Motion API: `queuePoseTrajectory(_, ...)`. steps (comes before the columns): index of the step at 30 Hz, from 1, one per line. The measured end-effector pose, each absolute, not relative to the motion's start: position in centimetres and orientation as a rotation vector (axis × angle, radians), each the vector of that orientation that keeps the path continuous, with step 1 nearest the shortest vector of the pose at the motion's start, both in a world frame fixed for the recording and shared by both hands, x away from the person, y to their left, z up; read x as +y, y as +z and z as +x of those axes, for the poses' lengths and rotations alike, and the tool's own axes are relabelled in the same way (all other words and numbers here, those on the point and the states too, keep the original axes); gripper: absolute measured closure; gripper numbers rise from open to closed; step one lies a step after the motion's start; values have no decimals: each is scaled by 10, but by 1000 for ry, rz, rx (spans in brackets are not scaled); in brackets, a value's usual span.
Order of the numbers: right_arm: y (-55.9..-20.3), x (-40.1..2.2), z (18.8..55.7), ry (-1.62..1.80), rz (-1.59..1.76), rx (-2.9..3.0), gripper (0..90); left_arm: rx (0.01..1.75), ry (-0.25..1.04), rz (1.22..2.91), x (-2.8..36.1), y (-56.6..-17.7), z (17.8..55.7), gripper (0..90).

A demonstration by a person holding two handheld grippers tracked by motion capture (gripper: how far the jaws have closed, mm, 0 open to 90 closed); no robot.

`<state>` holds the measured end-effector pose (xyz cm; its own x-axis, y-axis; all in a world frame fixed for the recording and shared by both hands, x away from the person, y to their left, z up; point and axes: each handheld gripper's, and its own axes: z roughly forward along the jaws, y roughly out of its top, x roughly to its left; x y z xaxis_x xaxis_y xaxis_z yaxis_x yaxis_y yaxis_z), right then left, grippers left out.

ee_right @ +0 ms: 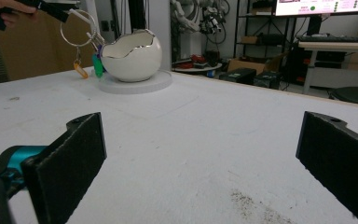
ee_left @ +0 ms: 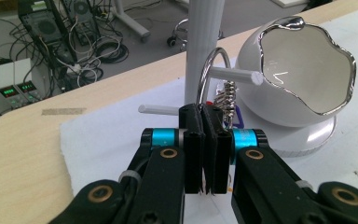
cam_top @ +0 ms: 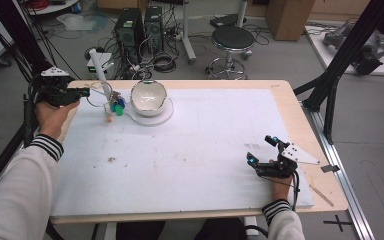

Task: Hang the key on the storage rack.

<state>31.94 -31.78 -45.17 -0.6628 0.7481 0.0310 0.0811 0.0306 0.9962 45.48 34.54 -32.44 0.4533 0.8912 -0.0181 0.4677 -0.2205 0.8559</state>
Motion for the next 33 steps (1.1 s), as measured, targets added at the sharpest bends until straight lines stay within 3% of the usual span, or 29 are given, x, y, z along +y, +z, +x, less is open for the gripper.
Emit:
queuePoseTrajectory(17, -452, -318, 319, 1684, 855, 1801, 10, 1134, 650, 1833, 340, -337, 458, 835)
queuePoseTrajectory(20, -452, -318, 319, 1685, 855, 1801, 10, 1127, 669, 1835, 342, -339, 456, 717)
queuePoseTrajectory(21, -452, -318, 319, 1685, 855, 1800, 10, 1138, 654, 1830, 343, -340, 457, 625)
queuePoseTrajectory(25, -452, -318, 319, 1681, 842, 1797, 10, 1106, 600, 1823, 343, -341, 451, 426)
queuePoseTrajectory(28, -452, -318, 319, 1681, 847, 1798, 10, 1030, 630, 1811, 337, -343, 438, 346)
queuePoseTrajectory(33, -451, -317, 319, 1677, 851, 1796, 10, 921, 491, 1792, 327, -349, 423, 17)
